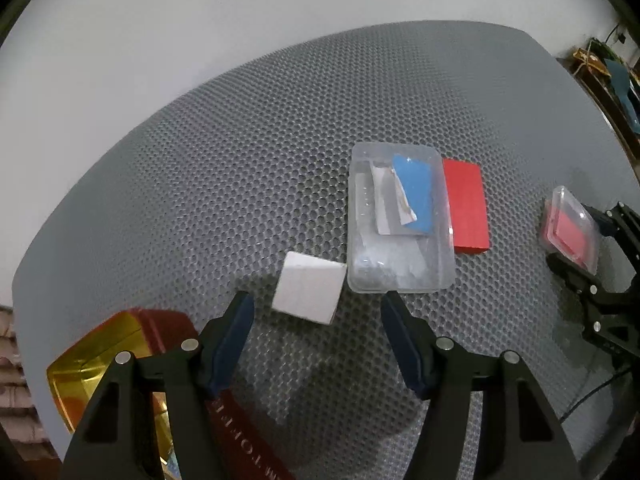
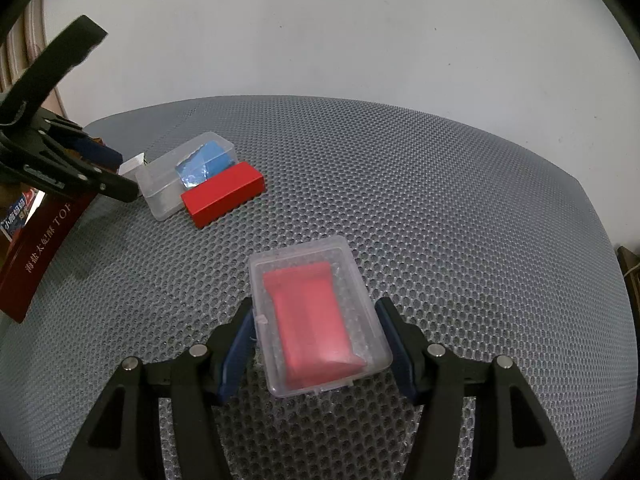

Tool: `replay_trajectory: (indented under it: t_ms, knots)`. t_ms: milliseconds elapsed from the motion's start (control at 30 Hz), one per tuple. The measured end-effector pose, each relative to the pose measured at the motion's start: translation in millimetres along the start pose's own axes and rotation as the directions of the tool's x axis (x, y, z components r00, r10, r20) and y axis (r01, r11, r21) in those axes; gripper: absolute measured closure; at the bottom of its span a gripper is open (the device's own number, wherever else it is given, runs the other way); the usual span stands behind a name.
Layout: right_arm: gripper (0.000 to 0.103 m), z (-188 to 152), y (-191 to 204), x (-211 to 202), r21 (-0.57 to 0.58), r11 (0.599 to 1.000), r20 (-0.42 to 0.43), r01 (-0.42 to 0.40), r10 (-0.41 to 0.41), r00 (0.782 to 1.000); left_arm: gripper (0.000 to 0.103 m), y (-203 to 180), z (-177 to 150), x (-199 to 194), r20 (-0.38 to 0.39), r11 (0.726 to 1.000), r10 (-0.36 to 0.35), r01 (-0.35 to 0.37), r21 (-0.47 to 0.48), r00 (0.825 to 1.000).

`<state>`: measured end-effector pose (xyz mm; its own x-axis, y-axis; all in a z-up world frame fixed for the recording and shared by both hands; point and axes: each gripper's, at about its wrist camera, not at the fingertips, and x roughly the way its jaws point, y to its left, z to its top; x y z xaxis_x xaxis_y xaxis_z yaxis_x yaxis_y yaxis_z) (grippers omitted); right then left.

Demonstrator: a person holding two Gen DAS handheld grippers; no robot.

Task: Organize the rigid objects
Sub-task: 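Grasp the white cube with the left gripper while the right holds the pink box, then carry the white cube into the gold tin and open the left gripper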

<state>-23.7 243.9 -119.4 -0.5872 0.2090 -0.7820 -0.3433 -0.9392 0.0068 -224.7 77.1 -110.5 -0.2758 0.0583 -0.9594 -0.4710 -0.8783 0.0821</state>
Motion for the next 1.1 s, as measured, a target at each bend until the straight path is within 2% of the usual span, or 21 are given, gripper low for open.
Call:
replay_trajectory:
  t_ms: [33,100,167,233,533,733,800,1100]
  knots:
    - [0.042,0,-2,0,-0.001,1.0,0.0,0.001,-0.001,1.0,0.042,-1,1,2,-0.009,1.0,-0.005,0.005,0.002,1.0]
    - [0.042,-5,-12,-9,-0.001,1.0,0.0,0.003,-0.002,1.0,0.052,-4,2,3,-0.006,1.0,-0.019,0.019,0.004,1.0]
    - [0.042,-5,-12,-9,-0.001,1.0,0.0,0.002,-0.002,1.0,0.068,-5,1,5,-0.016,1.0,-0.028,0.028,-0.002,0.999]
    - [0.042,-4,-12,-9,-0.002,1.0,0.0,0.003,-0.003,1.0,0.075,-7,-1,5,-0.015,0.999,-0.035,0.035,-0.005,0.999]
    - [0.042,-4,-12,-8,-0.003,1.0,0.0,0.005,-0.005,1.0,0.075,-8,-12,-8,0.015,0.997,-0.054,0.054,-0.056,0.998]
    - [0.042,-4,-12,-7,-0.003,1.0,0.0,0.005,-0.005,1.0,0.075,-16,-26,-24,0.031,0.997,-0.033,0.035,-0.065,0.999]
    - [0.042,-5,-15,-5,-0.004,1.0,0.0,0.007,-0.007,1.0,0.075,-7,-27,-29,0.034,0.997,-0.027,0.03,-0.072,0.999]
    - [0.041,-3,-10,-5,-0.005,1.0,0.0,0.011,-0.011,1.0,0.075,-13,-48,-59,0.047,0.989,-0.007,0.014,-0.145,0.999]
